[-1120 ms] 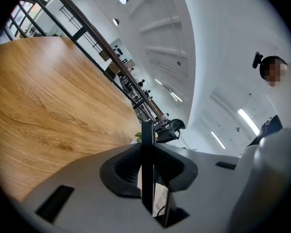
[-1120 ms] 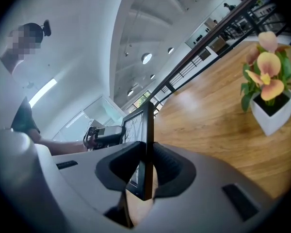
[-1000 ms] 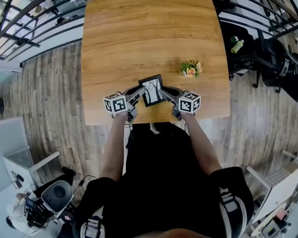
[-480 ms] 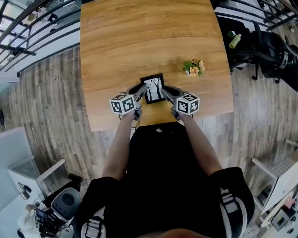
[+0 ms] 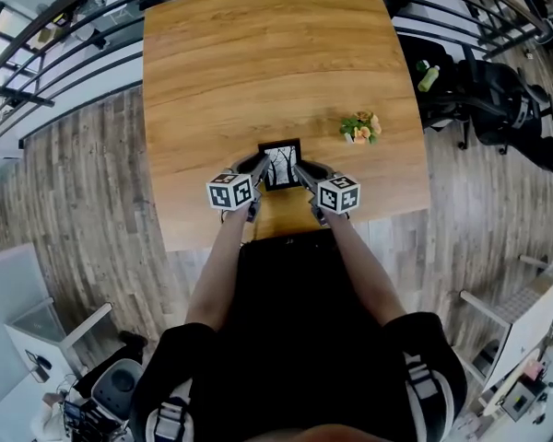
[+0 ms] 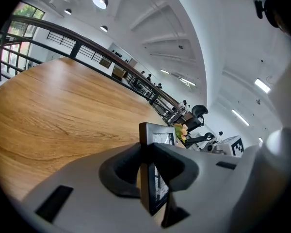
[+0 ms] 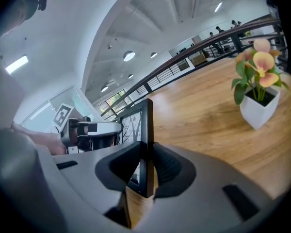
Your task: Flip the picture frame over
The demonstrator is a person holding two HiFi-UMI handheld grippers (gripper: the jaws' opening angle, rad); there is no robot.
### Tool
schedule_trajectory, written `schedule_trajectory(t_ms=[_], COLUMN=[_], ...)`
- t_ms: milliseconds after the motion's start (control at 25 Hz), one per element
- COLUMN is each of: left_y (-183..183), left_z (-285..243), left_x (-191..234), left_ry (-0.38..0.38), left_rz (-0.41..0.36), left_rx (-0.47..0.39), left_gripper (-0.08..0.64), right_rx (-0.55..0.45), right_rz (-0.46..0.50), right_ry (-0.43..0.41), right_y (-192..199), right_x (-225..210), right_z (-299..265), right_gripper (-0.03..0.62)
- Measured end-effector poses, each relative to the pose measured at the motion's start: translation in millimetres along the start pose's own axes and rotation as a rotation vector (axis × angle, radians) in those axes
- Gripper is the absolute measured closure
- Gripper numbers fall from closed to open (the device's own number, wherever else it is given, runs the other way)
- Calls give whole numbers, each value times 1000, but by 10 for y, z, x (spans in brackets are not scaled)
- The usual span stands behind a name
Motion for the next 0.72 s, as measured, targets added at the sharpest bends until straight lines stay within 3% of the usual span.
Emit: schedule_trajectory(t_ms=[720], left_y=[213], left_z=[-173], left_x=[282], left_ry=[-33], left_rz=[-30], left_rx=[102], left_gripper=[465], right_rx=[66], right_rz=[63], right_ry=[118], right_y=[249], right_x=[-108], right_z=[-265], right_gripper=[500])
Point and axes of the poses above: the fingertips, and each gripper's own axes: z backward along the fingers, x to its left, y out of its underside, the point moved 6 cm from there along z, backward along the fingers, and after that the axes turned 5 degrees about y, right-handed, at the moved point
